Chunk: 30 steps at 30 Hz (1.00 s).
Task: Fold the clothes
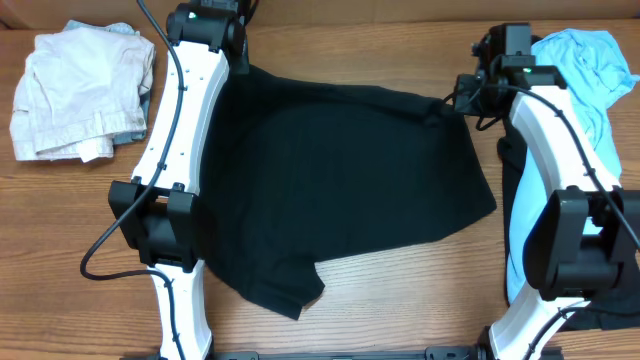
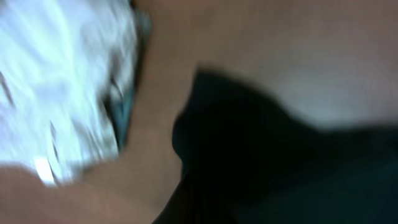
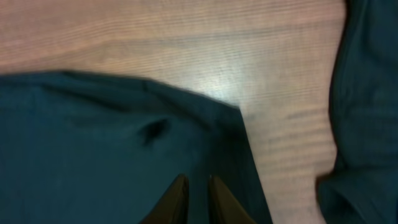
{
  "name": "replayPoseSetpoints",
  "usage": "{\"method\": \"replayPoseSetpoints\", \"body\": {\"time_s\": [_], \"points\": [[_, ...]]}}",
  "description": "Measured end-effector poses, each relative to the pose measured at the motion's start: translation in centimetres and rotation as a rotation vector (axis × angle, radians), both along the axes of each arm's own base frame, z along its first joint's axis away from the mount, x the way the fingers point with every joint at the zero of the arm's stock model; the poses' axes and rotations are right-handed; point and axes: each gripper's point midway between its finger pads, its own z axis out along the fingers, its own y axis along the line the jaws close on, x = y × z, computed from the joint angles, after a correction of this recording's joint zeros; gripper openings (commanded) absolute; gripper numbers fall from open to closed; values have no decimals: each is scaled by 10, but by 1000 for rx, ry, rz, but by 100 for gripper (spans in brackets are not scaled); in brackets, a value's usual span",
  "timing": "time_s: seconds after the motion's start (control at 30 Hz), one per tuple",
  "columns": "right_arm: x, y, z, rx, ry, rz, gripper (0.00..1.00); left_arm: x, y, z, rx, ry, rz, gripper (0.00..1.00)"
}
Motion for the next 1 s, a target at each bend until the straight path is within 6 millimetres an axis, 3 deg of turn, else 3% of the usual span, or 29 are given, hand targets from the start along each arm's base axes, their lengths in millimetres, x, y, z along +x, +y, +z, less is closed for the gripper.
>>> {"method": "replayPoseSetpoints", "body": {"time_s": [0.13, 0.3, 0.4, 0.57, 0.83, 1.0], "points": [[-7, 6, -3, 43, 30, 32, 35, -13, -9, -9, -67, 57, 7, 4], [-7, 31, -7, 59, 34, 105, 48, -12, -14, -10, -105, 54, 6, 4], [-8, 44, -28, 61, 80, 131, 48, -12, -16, -11, -112, 56, 4, 4], [-11, 49, -71, 73, 169, 108, 48, -13, -16, -11, -116, 60, 3, 4], [19, 51, -69, 81, 53, 96, 47, -13, -16, -11, -116, 60, 2, 4], [31, 52, -80, 83, 25, 96, 47, -12, -17, -11, -120, 55, 2, 4]]}}
